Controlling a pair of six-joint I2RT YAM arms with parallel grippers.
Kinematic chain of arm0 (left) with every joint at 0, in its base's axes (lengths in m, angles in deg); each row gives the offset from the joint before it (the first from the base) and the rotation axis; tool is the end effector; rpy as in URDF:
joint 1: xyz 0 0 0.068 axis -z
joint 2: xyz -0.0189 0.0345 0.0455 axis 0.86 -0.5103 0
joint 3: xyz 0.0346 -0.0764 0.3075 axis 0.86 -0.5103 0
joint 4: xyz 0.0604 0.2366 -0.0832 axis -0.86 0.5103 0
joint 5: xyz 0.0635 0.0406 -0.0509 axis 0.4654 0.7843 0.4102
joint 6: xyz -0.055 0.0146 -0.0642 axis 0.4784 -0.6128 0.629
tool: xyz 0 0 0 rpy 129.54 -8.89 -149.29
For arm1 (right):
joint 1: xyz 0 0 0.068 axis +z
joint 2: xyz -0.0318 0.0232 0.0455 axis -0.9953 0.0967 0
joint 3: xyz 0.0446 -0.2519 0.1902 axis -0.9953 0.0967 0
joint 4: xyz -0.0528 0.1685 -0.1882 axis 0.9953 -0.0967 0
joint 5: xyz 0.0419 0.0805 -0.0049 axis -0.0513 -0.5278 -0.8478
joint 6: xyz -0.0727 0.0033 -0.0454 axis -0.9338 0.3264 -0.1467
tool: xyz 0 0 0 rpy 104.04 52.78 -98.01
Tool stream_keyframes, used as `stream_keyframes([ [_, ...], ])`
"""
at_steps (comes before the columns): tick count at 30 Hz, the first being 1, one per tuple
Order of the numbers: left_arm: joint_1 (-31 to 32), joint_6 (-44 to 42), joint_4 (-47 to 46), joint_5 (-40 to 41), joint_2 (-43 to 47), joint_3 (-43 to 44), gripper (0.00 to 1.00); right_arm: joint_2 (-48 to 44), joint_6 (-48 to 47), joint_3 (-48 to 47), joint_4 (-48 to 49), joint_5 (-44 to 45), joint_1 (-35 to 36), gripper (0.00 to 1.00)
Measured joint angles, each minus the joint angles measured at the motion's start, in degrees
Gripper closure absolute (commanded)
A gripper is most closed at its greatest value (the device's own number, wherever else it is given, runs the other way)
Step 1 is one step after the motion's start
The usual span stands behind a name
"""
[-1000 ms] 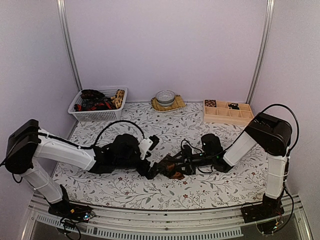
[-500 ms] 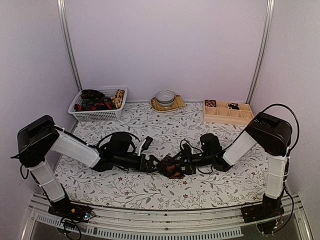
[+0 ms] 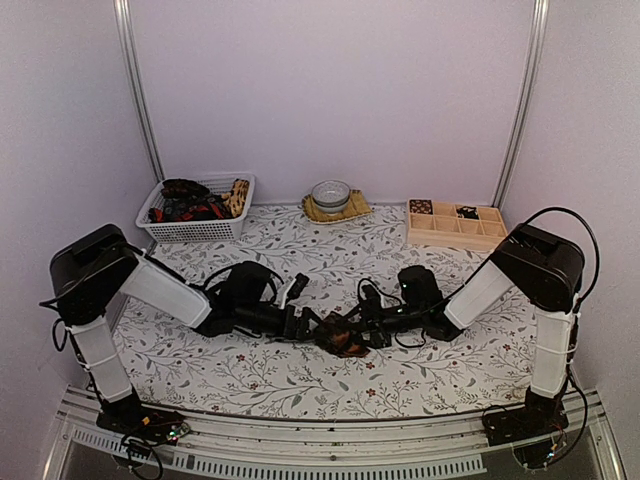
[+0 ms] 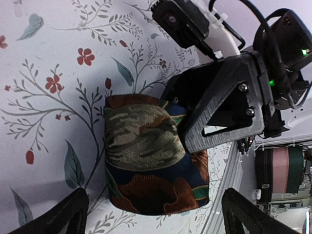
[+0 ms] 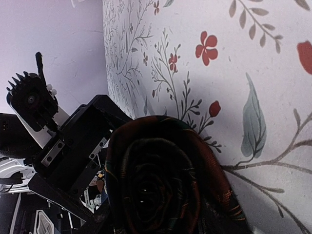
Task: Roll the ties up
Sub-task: Roll the tie at the center of the board.
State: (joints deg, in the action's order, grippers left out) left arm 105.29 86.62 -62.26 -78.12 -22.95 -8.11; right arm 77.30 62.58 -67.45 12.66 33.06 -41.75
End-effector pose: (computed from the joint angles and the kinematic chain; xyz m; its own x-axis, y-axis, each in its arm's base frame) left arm 0.2267 -0.2918 0.1447 -0.9129 0.1050 -0.3943 0.3934 0.4836 -0.7819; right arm 0.2558 0.3035 0.1185 -0.9990 0.0318 -0.0314 -0.0175 0.3701 0.9288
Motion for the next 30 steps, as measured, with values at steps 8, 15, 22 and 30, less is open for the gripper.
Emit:
stream_keyframes([
  [8, 0.5, -17.2, 14.1, 8.8, 5.0, 4.3, 0.0, 0.0, -1.0, -1.1, -1.9, -0.4, 0.0, 0.47],
  [15, 1.2, -37.3, 24.5, 14.0, 7.4, 9.7, 0.03, 0.0, -1.7, -2.0, -3.6, -1.0, 0.0, 0.47],
  [22, 5.3, -51.0, 30.6, 20.1, 6.2, 11.2, 0.07, 0.0, -2.5, -3.1, -5.4, -1.7, 0.0, 0.46],
  [30, 6.8, -57.6, 28.9, 23.7, 5.8, 10.5, 0.18, 0.0, -3.2, -3.5, -6.3, -2.0, 0.0, 0.46],
])
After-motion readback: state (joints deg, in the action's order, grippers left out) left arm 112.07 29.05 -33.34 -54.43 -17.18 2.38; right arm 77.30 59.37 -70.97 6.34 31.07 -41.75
